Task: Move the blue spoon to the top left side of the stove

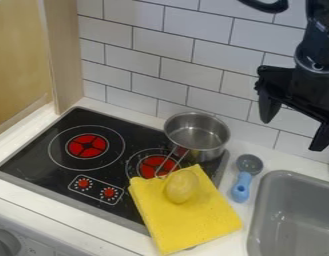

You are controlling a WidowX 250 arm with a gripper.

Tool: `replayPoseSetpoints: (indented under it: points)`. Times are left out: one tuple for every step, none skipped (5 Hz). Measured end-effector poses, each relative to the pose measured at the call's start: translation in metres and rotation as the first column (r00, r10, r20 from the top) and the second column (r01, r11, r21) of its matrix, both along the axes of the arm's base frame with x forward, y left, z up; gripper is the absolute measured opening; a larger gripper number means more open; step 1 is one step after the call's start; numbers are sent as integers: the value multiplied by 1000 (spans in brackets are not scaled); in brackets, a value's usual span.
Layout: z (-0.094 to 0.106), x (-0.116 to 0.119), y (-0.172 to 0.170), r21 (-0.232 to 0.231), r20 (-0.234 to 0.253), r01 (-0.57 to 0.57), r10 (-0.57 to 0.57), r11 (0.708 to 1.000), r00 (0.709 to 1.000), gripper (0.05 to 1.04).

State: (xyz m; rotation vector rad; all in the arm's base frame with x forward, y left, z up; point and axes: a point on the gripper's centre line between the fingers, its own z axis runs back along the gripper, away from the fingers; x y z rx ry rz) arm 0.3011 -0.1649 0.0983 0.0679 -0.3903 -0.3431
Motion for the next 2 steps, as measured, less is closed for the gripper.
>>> replayPoseSetpoints:
  points:
    - [-18,-11,5,28,-54,-3,4,1000,999,999]
    - [-31,-16,4,17,-113,-49,50,999,992,999]
